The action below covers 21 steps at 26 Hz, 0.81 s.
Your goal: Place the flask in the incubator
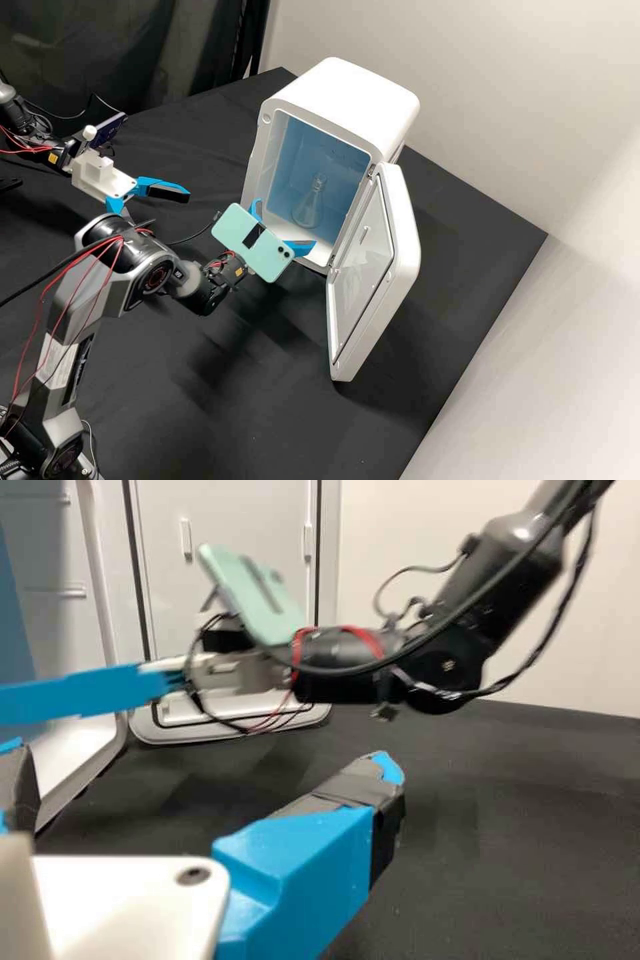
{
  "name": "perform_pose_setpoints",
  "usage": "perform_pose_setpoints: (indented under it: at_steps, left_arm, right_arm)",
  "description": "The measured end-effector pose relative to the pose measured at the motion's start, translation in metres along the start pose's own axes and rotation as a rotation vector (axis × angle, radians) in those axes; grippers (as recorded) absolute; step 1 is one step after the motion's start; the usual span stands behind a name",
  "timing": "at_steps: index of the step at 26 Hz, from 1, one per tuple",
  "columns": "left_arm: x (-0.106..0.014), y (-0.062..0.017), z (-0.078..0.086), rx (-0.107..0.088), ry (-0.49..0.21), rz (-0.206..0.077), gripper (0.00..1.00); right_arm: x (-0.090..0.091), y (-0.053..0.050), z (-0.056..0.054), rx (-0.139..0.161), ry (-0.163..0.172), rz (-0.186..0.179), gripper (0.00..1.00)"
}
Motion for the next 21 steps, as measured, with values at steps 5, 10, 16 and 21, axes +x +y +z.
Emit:
perform_pose_setpoints:
  at_steps: [5,10,16,21]
  left_arm:
    - [0.0,0.0,0.0,0.0,0.0,0.0,1.0]
    - [0.0,0.0,0.0,0.002,0.0,0.0,1.0]
    - [-0.004,0.0141,0.006,0.062,-0.018,0.069,1.0]
    - [-0.011,0.0312,0.01,0.069,-0.031,0.158,1.0]
  right_arm:
    - [-0.037,0.006,0.003,0.015,0.013,0.114,1.0]
    - [-0.075,0.013,0.003,0.039,0.008,0.115,1.0]
    - [-0.112,0.016,0.001,0.072,-0.002,0.117,1.0]
    - [-0.118,0.018,-0.002,0.073,0.009,0.125,1.0]
